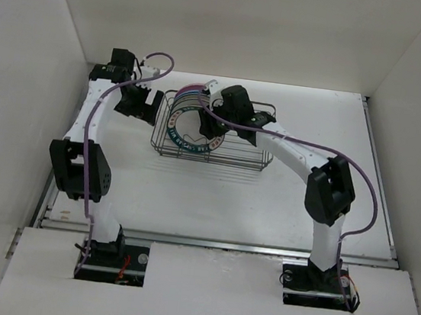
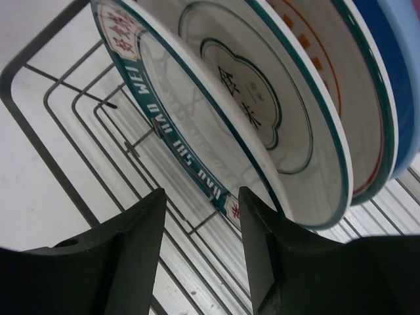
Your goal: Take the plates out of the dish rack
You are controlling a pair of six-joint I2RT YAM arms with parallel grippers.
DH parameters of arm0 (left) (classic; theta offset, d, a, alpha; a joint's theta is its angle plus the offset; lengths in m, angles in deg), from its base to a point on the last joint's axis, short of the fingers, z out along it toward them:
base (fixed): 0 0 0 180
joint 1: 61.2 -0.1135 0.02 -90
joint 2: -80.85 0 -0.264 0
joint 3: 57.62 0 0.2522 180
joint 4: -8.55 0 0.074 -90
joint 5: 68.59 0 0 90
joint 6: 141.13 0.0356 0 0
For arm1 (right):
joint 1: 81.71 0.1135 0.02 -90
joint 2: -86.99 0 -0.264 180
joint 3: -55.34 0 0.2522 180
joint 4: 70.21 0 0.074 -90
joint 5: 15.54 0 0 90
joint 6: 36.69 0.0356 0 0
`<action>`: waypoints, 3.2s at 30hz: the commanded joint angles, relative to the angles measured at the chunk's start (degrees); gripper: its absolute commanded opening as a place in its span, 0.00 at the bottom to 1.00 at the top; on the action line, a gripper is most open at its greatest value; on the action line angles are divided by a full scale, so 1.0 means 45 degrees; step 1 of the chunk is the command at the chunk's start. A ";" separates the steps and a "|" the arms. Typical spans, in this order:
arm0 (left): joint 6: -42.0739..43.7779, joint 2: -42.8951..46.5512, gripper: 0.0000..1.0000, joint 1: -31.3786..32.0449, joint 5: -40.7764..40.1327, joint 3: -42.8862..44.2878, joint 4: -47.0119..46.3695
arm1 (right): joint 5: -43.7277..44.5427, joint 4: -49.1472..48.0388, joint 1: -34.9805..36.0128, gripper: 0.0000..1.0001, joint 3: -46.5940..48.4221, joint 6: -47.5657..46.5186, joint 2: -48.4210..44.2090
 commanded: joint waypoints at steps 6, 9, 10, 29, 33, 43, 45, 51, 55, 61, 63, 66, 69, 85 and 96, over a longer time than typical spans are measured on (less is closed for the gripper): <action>-0.0976 -0.1710 0.98 0.0457 0.0231 0.0363 -0.1022 | -0.0553 -0.0254 -0.0239 0.63 0.1290 -0.0383 -0.1079; -0.1327 -0.1712 0.91 0.0457 0.0624 0.0363 -0.1528 | -0.0788 -0.0584 -0.0239 0.71 0.0376 -0.0385 -0.2078; -0.1443 -0.1847 0.88 0.0457 0.0740 0.0363 -0.1665 | -0.0789 -0.0721 -0.0239 0.72 0.0158 -0.0385 -0.2545; -0.2695 -0.3645 0.33 0.0457 0.1404 0.0480 -0.1998 | 0.0557 -0.0175 -0.0239 0.48 0.1445 -0.1225 0.0202; -0.3064 -0.3899 0.08 0.0457 0.1406 0.0480 -0.1998 | 0.0443 0.0098 -0.0239 0.14 0.2166 -0.1225 0.0847; -0.4568 -0.3451 0.00 0.0457 0.1541 -0.0184 -0.2700 | 0.3252 -0.3316 -0.0239 0.00 0.0800 -0.1889 -0.1844; -0.5287 -0.3450 0.00 0.0457 0.1542 -0.0184 -0.2838 | 0.3254 -0.3593 -0.0239 0.00 0.0957 -0.1889 -0.2506; -0.6288 -0.3333 0.00 0.0457 0.1407 -0.0010 -0.3364 | 0.2029 -0.2464 -0.0239 0.00 0.0667 -0.1107 -0.3876; -0.6288 -0.3760 0.00 0.0457 0.1113 0.0789 -0.3366 | -0.0879 -0.0336 -0.0239 0.00 -0.0464 -0.0796 -0.4910; -0.6523 -0.4055 0.00 0.0711 0.0976 0.1281 -0.3209 | -0.4671 0.2086 -0.0239 0.00 -0.2771 -0.0658 -0.4446; -0.6970 -0.4055 0.00 0.0827 0.1111 0.1281 -0.3346 | -0.4947 0.2090 -0.0239 0.00 -0.3475 -0.0251 -0.3627; -0.7905 -0.3881 0.00 0.0712 0.1502 0.0834 -0.3638 | -0.5689 0.2207 -0.0239 0.00 -0.3477 0.0277 -0.2322; -0.7911 -0.3588 0.00 0.0711 0.1620 0.0247 -0.4127 | -0.5927 0.1914 -0.0239 0.00 -0.3342 0.1020 -0.1343; -0.6132 -0.3899 0.00 0.1062 -0.0098 0.1398 -0.3054 | -0.3076 0.1406 0.0112 0.60 -0.3967 0.1725 -0.1668; -0.5274 -0.3919 0.00 0.1434 -0.0781 0.1749 -0.2682 | -0.0579 0.0373 -0.0489 0.72 -0.1490 0.1450 -0.4232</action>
